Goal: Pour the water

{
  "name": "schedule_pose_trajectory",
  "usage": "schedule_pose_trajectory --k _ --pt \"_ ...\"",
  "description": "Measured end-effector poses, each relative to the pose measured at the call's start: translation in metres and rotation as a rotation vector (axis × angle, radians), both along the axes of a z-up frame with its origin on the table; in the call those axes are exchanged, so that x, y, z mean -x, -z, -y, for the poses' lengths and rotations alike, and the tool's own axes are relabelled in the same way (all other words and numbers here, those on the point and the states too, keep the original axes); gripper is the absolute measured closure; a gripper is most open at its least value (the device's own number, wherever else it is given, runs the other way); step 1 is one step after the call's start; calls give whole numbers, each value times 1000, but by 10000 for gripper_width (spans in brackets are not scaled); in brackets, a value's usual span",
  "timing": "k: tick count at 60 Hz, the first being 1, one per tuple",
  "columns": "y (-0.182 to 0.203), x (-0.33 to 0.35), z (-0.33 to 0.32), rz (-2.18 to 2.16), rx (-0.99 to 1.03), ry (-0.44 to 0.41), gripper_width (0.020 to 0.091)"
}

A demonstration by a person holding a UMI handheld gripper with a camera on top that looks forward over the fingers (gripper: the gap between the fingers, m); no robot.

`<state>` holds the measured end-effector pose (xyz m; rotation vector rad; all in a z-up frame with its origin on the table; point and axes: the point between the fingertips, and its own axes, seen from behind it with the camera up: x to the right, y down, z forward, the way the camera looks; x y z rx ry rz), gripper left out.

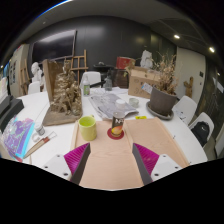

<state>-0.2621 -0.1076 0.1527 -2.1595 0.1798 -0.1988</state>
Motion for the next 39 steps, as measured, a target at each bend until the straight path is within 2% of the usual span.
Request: schedule_pose_trajectory --k 10,17,39 --pt "-20 43 77 -8 29 -11 247" --pt "-27 63 109 5 37 -15 245" --pt "-40 80 148 6 41 21 248"
